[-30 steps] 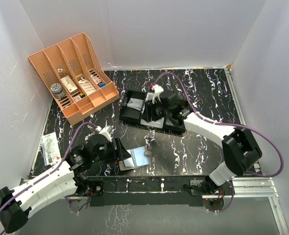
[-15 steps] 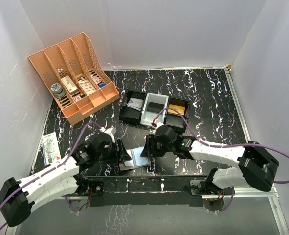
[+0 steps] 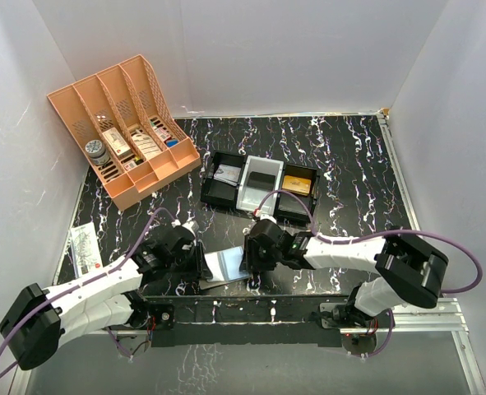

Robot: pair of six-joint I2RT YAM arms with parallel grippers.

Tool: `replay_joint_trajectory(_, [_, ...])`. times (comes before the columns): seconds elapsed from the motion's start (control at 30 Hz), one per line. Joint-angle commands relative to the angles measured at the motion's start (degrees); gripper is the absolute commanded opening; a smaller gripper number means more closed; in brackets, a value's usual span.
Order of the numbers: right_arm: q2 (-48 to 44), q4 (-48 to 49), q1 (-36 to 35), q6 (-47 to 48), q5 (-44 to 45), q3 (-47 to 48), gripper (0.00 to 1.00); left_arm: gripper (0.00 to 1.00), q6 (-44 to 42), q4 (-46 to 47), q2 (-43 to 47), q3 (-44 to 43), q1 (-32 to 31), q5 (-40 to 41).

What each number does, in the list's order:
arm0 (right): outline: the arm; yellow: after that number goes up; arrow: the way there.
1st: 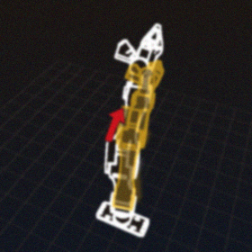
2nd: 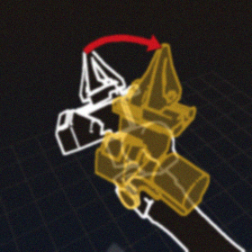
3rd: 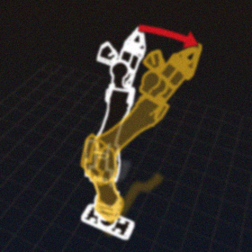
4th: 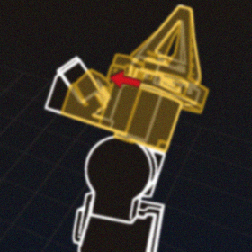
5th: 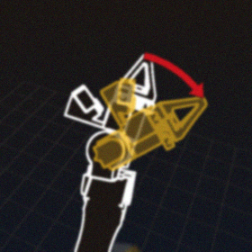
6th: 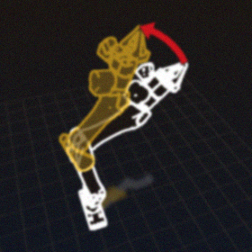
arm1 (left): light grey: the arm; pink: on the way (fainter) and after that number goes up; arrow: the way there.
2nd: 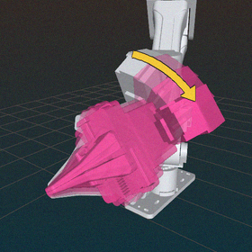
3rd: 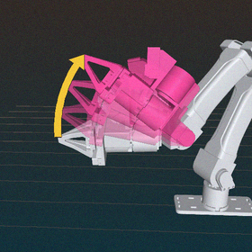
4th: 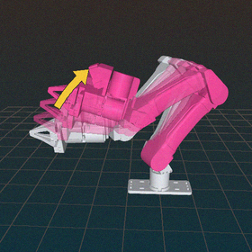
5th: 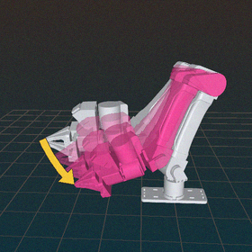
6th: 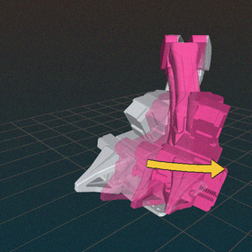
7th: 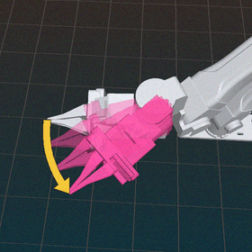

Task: Take the credit cards out of the card holder

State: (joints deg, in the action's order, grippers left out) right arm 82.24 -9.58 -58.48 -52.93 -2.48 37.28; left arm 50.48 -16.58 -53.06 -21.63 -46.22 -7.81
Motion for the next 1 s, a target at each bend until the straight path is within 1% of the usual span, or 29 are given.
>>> replay_joint_trajectory(0.0, [0.87, 2.66, -0.85, -0.95, 0.77, 1.83, 0.34, 0.19, -1.33, -0.02, -0.97, 2.23, 0.1, -0.88])
replay_joint_trajectory(0.07, [0.88, 3.14, -1.14, -1.15, 0.56, 2.0, 0.29, 0.09, -1.83, 0.43, -2.1, 3.11, 0.1, -0.9])
replay_joint_trajectory(0.17, [0.91, 3.29, -1.46, -1.06, 0.35, 2.53, 0.25, 0.0, -2.37, 0.6, -4.48, 3.58, 0.07, -0.56])
replay_joint_trajectory(0.33, [1.26, 6.17, -1.55, -1.79, -3.09, 2.72, 0.24, 0.0, -2.47, 1.99, -6.59, 4.18, 0.08, -0.56])
replay_joint_trajectory(0.43, [1.2, 7.74, -1.55, -2.5, -4.02, 2.78, 0.16, 0.0, -2.46, 2.4, -6.8, 4.23, 0.08, -0.54])
replay_joint_trajectory(0.53, [1.26, 9.14, -1.52, -3.23, -5.21, 3.73, 0.13, 0.0, -2.64, 2.56, -6.78, 4.29, 0.08, -0.45])
replay_joint_trajectory(0.63, [1.41, 9.87, -1.59, -3.34, -6.44, 5.07, 0.07, 0.0, -2.74, 2.52, -6.63, 4.3, 0.12, -0.38])
replay_joint_trajectory(0.73, [1.86, 12.34, -1.64, -3.15, -9.09, 5.62, 0.06, 0.0, -3.0, 2.23, -6.45, 4.31, 0.09, -0.22])
replay_joint_trajectory(0.97, [6.64, 17.36, -1.64, -4.37, -14.88, 6.29, 0.06, 0.0, -2.68, 2.85, -5.74, 4.58, 0.12, -0.44])
